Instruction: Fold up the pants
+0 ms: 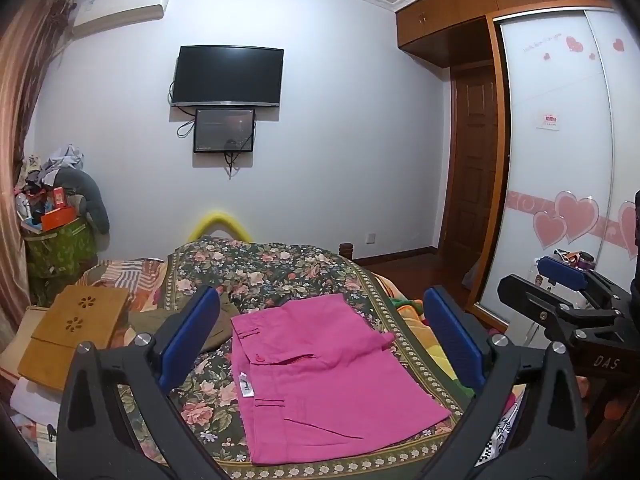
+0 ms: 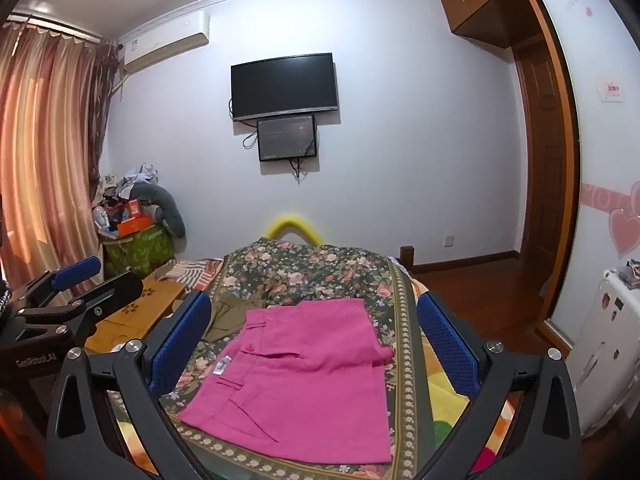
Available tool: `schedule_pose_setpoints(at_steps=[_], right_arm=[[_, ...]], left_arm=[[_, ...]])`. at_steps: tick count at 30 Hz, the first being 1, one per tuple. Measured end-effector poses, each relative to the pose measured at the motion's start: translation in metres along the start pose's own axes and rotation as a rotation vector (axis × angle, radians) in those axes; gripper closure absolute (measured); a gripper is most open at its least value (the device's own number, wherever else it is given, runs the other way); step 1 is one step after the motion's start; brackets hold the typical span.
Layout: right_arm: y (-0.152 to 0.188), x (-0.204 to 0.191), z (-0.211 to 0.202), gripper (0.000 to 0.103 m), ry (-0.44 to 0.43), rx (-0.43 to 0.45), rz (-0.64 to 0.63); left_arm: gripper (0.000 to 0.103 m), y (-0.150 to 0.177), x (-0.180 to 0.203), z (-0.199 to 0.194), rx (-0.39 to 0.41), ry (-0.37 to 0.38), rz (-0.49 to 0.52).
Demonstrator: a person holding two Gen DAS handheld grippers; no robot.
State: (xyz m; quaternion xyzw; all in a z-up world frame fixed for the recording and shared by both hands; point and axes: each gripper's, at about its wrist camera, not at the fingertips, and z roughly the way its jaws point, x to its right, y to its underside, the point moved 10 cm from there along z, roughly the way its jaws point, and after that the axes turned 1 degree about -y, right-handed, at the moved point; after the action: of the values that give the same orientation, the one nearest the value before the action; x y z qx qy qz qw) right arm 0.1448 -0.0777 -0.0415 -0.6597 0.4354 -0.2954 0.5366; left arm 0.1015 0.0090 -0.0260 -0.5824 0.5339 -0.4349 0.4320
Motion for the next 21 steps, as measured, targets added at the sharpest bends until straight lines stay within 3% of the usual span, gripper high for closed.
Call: schedule_pose_setpoints(at_steps=[21], right_arm=[[-0.001, 0.0012, -0.0007, 0.001, 0.001, 0.0, 0.0]], left_arm=[[0.0, 0.0014, 0.0048, -0.0004, 0.012, 0.007, 0.012]])
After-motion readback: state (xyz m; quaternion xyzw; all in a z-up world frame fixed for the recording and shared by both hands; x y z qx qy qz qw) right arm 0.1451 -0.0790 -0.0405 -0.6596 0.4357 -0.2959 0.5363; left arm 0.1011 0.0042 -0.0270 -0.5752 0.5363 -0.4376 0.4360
